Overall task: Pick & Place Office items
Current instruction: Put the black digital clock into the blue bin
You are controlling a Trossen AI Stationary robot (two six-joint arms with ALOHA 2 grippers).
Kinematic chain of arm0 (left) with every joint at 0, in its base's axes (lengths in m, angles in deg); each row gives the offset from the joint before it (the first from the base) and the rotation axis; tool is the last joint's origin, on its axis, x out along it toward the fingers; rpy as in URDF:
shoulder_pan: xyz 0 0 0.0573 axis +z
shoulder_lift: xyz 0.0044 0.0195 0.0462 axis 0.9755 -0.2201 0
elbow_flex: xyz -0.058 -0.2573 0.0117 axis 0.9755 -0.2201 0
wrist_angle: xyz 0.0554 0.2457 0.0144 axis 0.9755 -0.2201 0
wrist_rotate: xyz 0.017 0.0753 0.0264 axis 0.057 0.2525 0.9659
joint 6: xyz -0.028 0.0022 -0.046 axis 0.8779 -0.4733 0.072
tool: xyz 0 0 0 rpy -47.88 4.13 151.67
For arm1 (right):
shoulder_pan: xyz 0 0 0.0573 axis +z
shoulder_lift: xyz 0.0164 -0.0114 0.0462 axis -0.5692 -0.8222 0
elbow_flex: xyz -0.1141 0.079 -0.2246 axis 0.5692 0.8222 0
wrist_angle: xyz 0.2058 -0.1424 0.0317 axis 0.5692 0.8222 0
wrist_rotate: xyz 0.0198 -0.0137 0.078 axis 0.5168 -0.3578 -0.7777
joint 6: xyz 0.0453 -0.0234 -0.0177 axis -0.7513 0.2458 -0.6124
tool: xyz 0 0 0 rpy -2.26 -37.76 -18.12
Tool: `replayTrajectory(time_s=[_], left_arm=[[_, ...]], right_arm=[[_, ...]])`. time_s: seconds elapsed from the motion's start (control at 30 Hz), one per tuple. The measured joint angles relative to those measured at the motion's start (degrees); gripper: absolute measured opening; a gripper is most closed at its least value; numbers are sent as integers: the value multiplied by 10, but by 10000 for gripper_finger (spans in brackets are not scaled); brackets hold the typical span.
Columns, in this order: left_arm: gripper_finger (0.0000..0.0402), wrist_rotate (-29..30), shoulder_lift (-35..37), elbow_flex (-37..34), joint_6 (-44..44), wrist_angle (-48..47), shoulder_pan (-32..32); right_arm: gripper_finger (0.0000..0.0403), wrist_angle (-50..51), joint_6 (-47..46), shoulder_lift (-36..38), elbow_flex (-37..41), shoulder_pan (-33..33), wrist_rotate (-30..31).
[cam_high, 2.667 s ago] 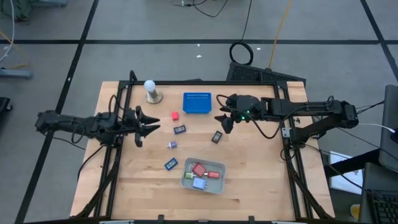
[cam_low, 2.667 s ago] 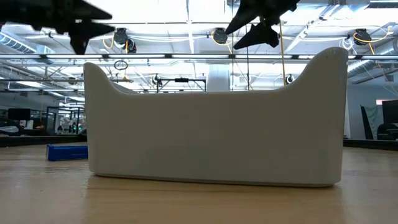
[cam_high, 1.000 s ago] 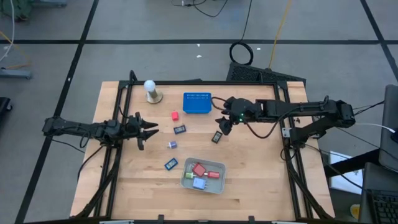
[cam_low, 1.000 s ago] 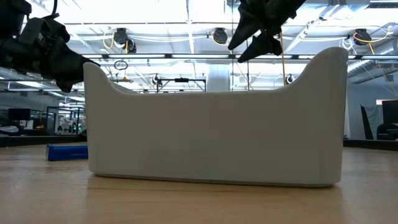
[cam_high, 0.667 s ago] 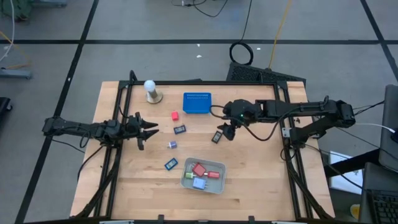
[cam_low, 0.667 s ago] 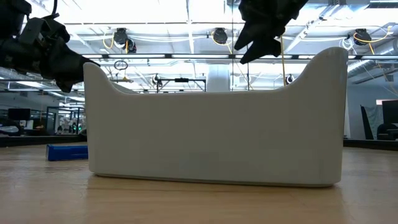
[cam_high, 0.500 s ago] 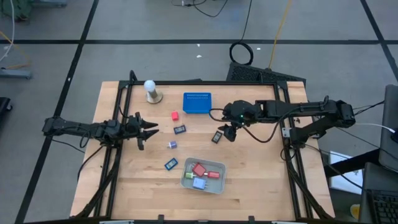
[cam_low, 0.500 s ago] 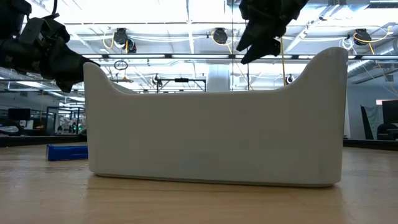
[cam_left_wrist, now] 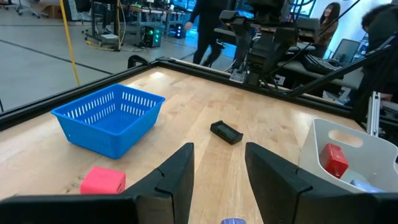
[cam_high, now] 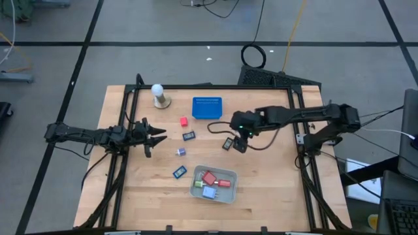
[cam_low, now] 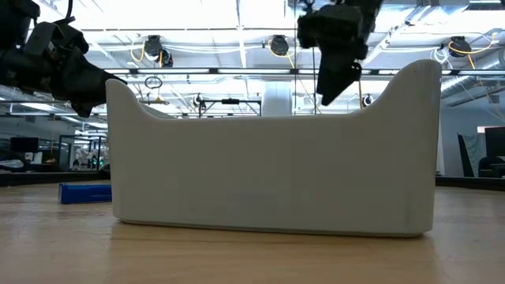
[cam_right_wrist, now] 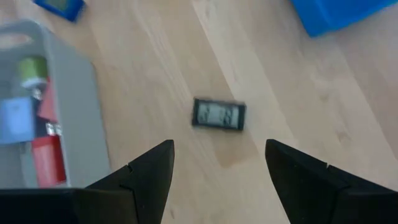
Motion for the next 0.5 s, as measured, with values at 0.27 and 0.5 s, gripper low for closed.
replayTrajectory(time_s=[0.27, 0.5], left_arm=[[145, -1, 0, 0, 0, 0, 0], [145, -1, 0, 0, 0, 0, 0]], right_arm=[[247, 98, -67, -117, -151, -23, -36], [273, 103, -123, -163, -170, -28, -85]])
